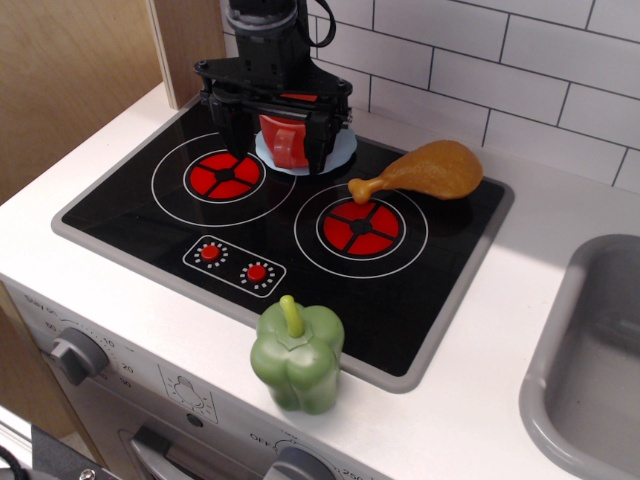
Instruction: Take cup off plate
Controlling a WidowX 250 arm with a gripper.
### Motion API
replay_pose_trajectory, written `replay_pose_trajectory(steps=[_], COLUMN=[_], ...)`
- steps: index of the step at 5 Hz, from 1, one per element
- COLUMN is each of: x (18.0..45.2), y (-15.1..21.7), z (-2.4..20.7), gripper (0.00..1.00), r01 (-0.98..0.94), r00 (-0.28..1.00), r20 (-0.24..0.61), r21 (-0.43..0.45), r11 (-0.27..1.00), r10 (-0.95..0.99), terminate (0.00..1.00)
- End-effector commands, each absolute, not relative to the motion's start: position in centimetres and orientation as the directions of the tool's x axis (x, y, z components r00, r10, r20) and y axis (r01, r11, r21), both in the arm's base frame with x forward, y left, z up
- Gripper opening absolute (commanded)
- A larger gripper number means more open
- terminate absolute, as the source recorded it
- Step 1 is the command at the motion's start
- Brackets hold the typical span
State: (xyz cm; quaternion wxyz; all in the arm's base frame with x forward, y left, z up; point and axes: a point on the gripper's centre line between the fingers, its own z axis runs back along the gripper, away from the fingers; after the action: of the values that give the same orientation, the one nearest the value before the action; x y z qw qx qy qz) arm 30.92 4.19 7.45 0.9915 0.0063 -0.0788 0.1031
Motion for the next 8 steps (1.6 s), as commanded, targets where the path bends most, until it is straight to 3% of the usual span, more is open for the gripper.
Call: replay_pose_trajectory(steps=[1,2,4,5,7,8], x=[31.6,31.8,31.0,29.3,26.7,25.4], y=[4.3,4.2,4.5,5.5,8.5,9.8], z=[7.6,7.8,10.9,11.6,10.3,9.5], gripper=[0.0,0.0,0.0,0.0,0.0,0.0], r01=[-0.238,-0.25,-0.258,-0.224,-0.214,-0.214], r00=[0.941,0.937,0.917,0.94,0.953,0.955], r20=[0.256,0.264,0.311,0.256,0.221,0.204], r21=[0.042,0.052,-0.012,-0.035,0.011,-0.028], r11=[0.97,0.967,0.966,0.974,0.977,0.977], r10=[0.219,0.227,0.249,0.225,0.207,0.215], terminate=[0.0,0.0,0.0,0.0,0.0,0.0])
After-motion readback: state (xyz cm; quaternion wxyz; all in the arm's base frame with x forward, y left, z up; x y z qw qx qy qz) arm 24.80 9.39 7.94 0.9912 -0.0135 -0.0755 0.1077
